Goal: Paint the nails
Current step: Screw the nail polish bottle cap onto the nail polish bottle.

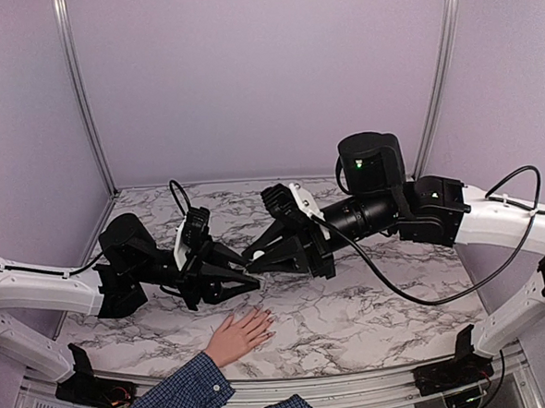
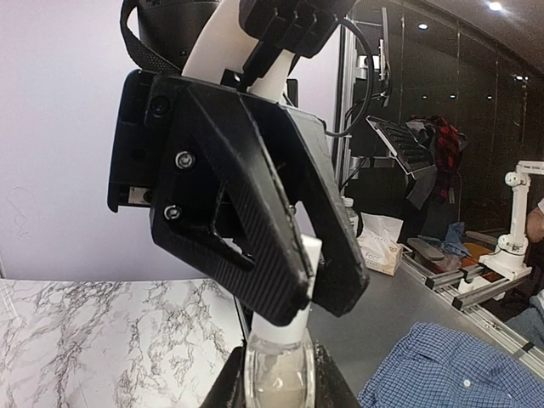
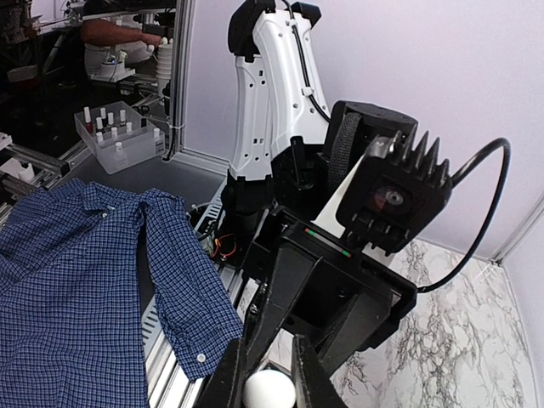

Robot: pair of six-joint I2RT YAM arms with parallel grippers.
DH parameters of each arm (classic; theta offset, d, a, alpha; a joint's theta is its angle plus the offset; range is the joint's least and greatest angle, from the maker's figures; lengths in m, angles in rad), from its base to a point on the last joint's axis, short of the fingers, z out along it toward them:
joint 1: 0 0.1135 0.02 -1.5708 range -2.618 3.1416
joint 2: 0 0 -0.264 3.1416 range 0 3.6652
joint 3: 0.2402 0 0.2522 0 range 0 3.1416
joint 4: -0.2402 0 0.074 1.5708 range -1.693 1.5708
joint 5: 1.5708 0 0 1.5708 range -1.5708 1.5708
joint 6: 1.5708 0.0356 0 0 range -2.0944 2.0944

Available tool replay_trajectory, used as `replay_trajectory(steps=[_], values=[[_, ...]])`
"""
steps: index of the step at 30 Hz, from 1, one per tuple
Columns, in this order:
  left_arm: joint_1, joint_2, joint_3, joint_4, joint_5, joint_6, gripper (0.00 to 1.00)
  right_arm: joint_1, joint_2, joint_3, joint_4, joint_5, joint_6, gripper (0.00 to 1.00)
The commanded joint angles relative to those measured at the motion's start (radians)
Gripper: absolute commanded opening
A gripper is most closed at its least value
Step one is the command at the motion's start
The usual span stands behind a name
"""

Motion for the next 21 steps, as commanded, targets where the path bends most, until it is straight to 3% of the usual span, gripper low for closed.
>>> replay_trajectory(steps=[1,10,21], values=[[0.001,-0.025,0.039,0.025,0.011,0.018,0.0,0.004,-0.013,-0.02,0.062,-0.038,0.039,0.09],[0.001,-0.056,0.045,0.034,-0.005,0.023,0.0,-0.01,-0.005,-0.057,0.126,-0.096,0.071,0.07],[0.001,-0.136,-0.016,0.036,-0.334,0.103,0.0,-0.037,0.017,-0.066,0.177,0.059,0.156,0.02]])
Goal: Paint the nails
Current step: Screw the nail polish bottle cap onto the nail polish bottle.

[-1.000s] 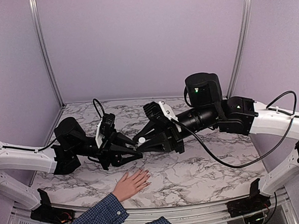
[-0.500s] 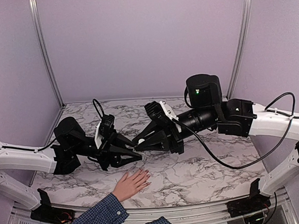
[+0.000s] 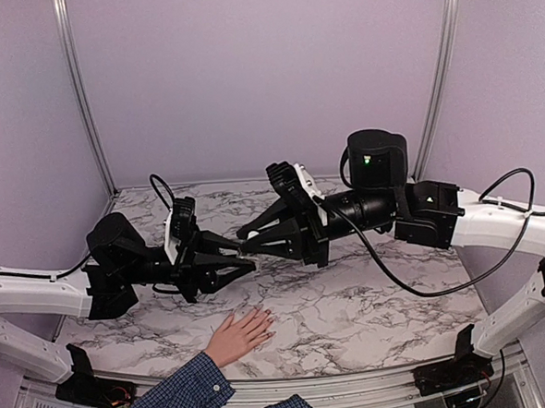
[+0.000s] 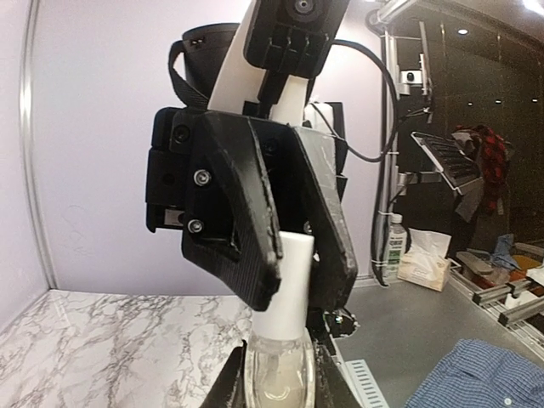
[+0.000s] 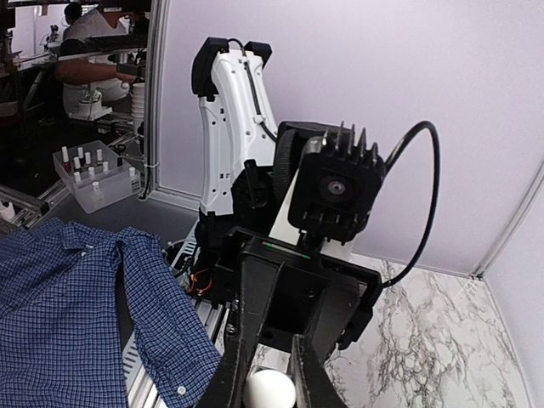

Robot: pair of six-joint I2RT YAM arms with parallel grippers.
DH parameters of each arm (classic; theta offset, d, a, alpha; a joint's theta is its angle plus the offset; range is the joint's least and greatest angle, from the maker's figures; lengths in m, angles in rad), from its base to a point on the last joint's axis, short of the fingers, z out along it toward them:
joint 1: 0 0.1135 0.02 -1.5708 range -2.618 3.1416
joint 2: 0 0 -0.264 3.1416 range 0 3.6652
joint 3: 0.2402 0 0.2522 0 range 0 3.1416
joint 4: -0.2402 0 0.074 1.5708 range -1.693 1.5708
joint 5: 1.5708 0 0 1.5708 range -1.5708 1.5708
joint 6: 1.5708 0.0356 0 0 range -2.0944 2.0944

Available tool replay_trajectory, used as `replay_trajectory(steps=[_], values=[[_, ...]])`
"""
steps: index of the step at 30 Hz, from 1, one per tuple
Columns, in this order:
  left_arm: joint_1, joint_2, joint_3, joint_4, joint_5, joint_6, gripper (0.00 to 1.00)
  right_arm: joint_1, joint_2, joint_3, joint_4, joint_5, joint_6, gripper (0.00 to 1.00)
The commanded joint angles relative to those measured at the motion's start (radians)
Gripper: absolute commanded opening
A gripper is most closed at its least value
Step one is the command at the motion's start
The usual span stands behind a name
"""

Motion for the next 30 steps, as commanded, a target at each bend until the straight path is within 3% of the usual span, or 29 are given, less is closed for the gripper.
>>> replay_trajectory(steps=[1,11,30], values=[[0.005,-0.066,-0.008,0.072,-0.216,0.048,0.0,-0.008,0.019,-0.017,-0.012,0.087,0.062,0.02],[0.005,-0.065,-0.024,0.072,-0.473,0.095,0.0,-0.017,0.062,-0.006,0.012,0.236,0.131,0.0],[0.004,0.005,0.006,0.076,-0.685,0.148,0.0,-0.022,0.161,0.052,-0.033,0.404,0.329,0.0]])
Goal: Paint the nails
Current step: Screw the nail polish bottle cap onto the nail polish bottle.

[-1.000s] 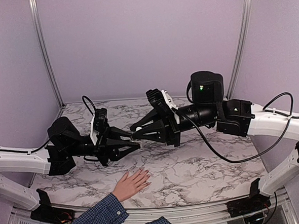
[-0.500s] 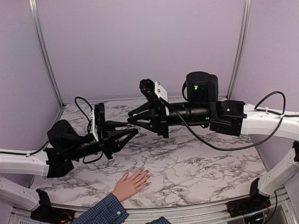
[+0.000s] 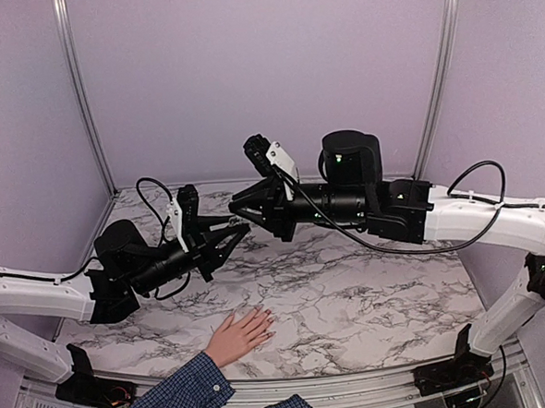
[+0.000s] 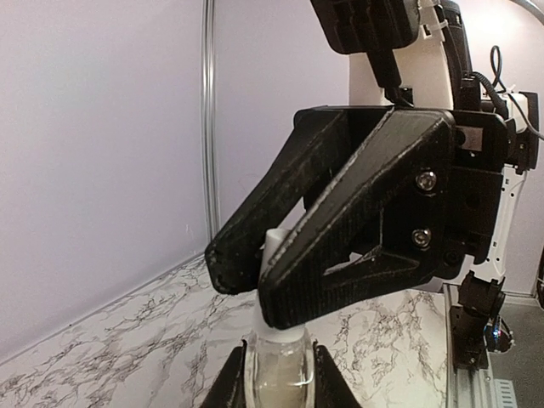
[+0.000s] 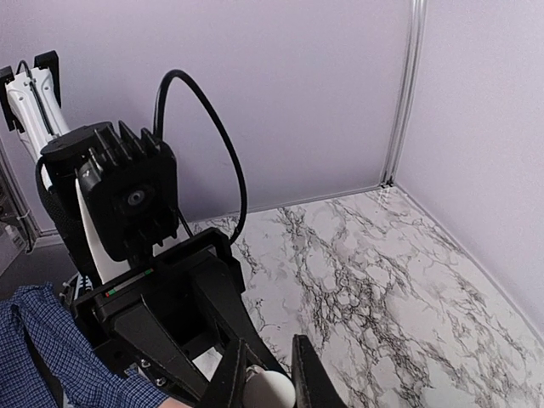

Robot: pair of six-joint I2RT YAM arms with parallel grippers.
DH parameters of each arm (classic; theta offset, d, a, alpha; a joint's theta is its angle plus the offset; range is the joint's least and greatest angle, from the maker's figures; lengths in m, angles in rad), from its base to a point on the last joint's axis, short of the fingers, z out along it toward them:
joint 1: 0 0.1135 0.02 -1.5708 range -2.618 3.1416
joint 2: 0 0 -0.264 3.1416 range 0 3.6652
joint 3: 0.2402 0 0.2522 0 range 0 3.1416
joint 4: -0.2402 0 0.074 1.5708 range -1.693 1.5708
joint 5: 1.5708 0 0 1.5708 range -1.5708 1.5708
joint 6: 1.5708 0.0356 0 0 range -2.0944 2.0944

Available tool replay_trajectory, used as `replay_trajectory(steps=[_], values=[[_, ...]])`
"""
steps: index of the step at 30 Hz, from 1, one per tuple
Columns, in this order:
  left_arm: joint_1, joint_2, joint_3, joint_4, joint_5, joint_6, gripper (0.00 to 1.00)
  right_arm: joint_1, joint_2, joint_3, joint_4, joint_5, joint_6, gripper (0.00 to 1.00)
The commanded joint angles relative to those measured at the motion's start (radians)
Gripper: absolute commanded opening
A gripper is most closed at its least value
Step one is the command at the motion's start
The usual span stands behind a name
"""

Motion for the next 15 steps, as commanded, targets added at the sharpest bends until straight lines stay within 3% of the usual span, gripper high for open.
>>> replay_trajectory(steps=[1,7,15], values=[[0.008,0.001,0.045,0.114,-0.106,0.009,0.0,0.017,0.035,-0.002,-0.097,0.006,0.092,0.03],[0.008,-0.012,0.016,0.114,-0.08,0.009,0.0,0.016,-0.004,-0.002,-0.101,-0.001,0.049,0.2],[0.008,-0.036,-0.011,0.101,0.019,0.001,0.0,0.014,-0.085,-0.026,-0.098,-0.023,-0.018,0.59]])
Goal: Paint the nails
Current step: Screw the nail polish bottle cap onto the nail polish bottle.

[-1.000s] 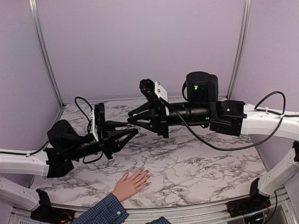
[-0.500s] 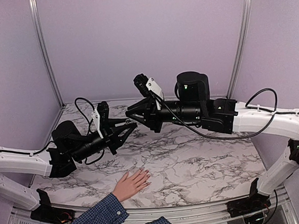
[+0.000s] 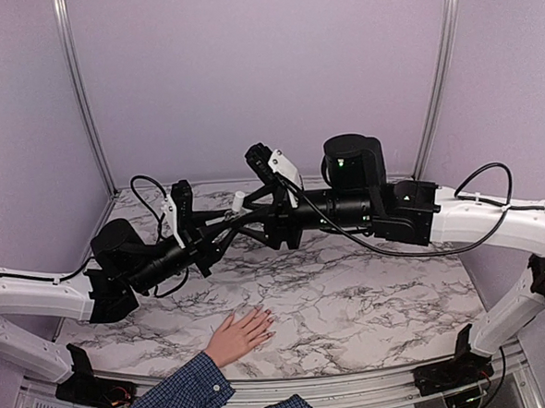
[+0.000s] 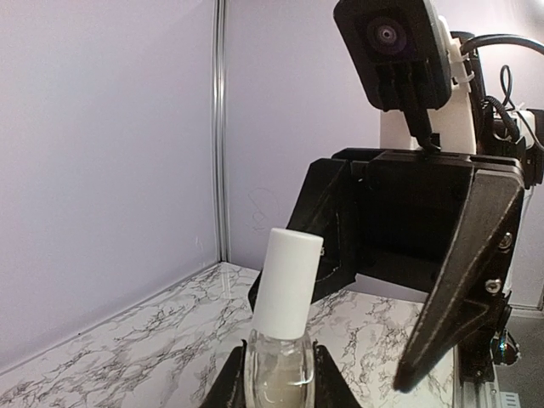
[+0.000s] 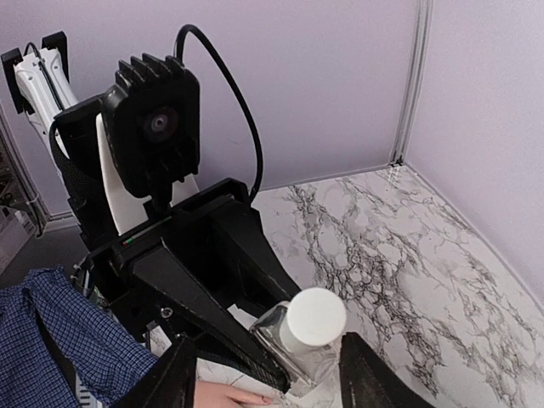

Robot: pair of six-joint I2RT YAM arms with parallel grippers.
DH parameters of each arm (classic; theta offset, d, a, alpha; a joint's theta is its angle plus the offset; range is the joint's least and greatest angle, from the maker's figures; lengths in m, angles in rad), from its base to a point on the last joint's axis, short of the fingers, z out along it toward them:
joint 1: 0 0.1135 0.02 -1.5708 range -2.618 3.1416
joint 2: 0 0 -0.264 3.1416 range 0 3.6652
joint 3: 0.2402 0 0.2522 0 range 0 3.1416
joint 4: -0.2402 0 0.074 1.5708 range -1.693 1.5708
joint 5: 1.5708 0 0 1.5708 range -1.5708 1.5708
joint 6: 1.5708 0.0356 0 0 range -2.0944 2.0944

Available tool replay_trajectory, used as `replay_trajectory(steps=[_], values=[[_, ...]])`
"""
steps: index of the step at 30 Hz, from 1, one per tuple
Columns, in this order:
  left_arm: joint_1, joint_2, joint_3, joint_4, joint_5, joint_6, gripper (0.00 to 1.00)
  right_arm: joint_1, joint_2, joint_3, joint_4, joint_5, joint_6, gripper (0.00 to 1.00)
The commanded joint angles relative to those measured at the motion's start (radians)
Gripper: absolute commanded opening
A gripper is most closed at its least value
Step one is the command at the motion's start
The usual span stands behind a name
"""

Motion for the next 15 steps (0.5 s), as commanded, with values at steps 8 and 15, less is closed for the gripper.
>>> replay_trajectory(steps=[8,15], values=[[0.005,-0.051,-0.004,0.053,0.338,-0.031,0.0,0.003,-0.14,-0.016,-0.109,-0.128,-0.165,0.67],[0.005,-0.03,0.034,0.035,0.596,-0.11,0.0,0.014,-0.174,0.028,-0.251,-0.353,-0.332,0.56]])
